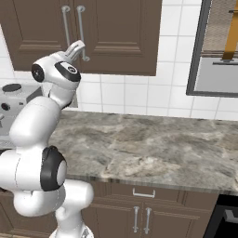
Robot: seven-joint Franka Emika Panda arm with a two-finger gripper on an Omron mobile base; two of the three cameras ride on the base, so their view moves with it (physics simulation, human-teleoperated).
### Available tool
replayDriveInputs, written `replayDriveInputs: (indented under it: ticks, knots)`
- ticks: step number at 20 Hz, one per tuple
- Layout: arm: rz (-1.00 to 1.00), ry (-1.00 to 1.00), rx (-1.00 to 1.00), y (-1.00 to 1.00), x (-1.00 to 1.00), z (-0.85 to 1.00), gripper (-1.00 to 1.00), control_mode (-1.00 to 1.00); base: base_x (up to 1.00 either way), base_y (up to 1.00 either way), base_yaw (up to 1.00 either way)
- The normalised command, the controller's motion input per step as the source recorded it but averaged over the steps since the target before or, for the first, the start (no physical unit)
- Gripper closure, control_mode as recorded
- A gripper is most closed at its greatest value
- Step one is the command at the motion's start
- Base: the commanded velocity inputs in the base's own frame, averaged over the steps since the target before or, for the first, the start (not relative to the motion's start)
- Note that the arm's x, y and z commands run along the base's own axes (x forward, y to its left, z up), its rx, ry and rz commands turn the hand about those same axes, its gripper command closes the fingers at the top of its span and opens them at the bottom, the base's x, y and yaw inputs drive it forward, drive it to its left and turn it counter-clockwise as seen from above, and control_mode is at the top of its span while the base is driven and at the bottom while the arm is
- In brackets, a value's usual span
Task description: Pick the candle and jar from the dining table and place them in the open cabinet. Close the cabinet after placing the objects.
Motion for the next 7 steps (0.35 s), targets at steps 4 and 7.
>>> replayDriveInputs:
  ticks: [4, 7]
  knots:
    - [0.02, 0.0, 0.04, -0.2, 0.8, 0.0, -1.0, -1.0, 0.0, 0.0, 0.0]
    - [0.01, 0.0, 0.07, -0.2, 0.66, 0.0, -1.0, -1.0, 0.0, 0.0, 0.0]
